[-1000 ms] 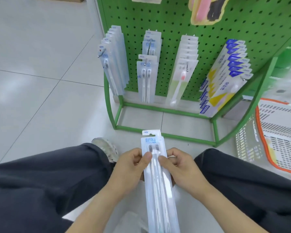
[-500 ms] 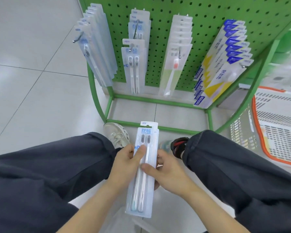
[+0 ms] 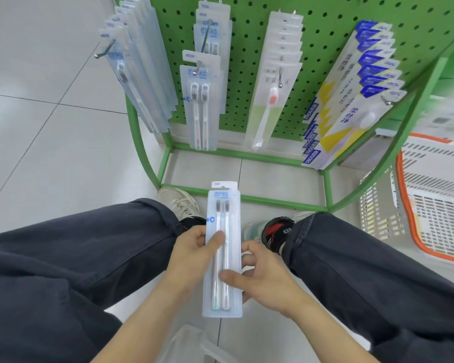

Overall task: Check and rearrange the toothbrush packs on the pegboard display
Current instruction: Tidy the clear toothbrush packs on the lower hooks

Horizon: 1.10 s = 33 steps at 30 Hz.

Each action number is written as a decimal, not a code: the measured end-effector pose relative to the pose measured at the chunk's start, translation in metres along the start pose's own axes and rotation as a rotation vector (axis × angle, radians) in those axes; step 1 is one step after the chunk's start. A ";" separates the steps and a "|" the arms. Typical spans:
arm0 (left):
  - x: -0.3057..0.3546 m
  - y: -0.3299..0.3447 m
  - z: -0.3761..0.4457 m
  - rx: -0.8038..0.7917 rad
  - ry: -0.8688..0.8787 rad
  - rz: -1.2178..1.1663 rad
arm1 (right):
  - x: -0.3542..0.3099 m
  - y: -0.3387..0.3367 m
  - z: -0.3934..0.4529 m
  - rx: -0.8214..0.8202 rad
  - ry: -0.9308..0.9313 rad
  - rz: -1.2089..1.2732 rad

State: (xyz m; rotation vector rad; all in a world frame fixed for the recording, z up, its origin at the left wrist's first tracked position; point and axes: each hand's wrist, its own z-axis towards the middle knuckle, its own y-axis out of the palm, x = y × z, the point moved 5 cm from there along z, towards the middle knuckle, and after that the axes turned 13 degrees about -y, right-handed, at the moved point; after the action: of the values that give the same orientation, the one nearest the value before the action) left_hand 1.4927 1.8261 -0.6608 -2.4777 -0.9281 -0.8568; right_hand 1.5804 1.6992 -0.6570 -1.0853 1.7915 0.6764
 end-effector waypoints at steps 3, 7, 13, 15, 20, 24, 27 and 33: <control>0.001 -0.002 0.003 -0.060 -0.001 -0.003 | 0.000 -0.004 0.006 0.027 -0.024 -0.006; 0.001 0.001 0.002 -0.174 0.016 0.132 | 0.001 -0.019 0.014 0.147 -0.050 0.023; -0.002 0.002 0.003 -0.096 0.050 0.040 | 0.000 -0.020 0.016 0.040 -0.075 0.061; -0.005 0.007 0.001 -0.196 0.033 0.055 | -0.001 -0.023 0.016 0.124 -0.105 0.041; -0.007 0.004 -0.003 -0.092 0.070 0.053 | -0.003 -0.028 0.015 -0.012 -0.125 0.034; -0.007 0.009 -0.003 -0.009 0.205 0.267 | 0.000 -0.021 0.015 0.018 -0.184 -0.244; -0.008 0.017 -0.007 -0.153 0.153 0.164 | -0.004 -0.008 0.008 -0.037 -0.287 -0.397; -0.016 0.022 -0.007 -0.422 -0.097 -0.139 | -0.002 -0.023 0.014 0.143 -0.274 -0.337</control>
State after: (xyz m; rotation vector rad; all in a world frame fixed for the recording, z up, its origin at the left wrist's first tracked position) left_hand 1.4954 1.7997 -0.6687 -2.8575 -1.0537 -1.0817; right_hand 1.6068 1.7000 -0.6614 -1.1052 1.3614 0.4585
